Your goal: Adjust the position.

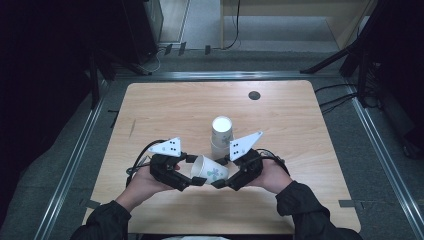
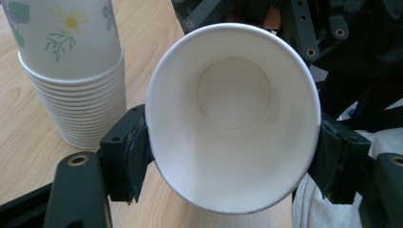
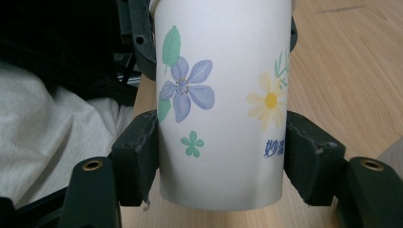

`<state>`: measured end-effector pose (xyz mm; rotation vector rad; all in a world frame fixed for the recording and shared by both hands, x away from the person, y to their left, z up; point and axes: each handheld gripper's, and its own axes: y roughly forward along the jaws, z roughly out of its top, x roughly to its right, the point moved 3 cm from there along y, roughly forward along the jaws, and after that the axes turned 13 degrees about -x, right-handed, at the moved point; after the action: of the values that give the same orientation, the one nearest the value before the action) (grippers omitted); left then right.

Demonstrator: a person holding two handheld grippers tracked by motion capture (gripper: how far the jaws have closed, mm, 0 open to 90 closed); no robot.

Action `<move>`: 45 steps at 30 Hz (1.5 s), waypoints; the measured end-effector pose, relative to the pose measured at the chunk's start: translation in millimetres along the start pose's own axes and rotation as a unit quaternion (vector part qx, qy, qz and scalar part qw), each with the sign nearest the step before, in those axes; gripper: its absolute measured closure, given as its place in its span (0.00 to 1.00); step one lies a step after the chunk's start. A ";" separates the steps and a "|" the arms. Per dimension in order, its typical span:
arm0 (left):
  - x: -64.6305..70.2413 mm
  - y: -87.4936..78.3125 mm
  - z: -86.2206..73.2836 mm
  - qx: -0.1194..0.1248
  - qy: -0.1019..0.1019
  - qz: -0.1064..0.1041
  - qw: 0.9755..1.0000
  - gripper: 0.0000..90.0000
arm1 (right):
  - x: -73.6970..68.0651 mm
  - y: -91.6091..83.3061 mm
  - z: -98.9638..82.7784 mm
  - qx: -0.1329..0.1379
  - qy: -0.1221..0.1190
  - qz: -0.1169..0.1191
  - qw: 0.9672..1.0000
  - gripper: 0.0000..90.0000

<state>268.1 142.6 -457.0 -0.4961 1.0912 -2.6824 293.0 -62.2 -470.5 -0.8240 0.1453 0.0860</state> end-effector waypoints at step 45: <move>6.2 46.3 24.5 -0.184 0.093 0.050 0.977 0.29 | -3.6 26.1 -31.8 -0.090 0.034 -0.042 0.994 0.37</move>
<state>274.5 92.4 -471.8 -0.2390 1.6346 -2.4837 282.9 -68.0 -510.1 -1.0116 0.1681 -0.0095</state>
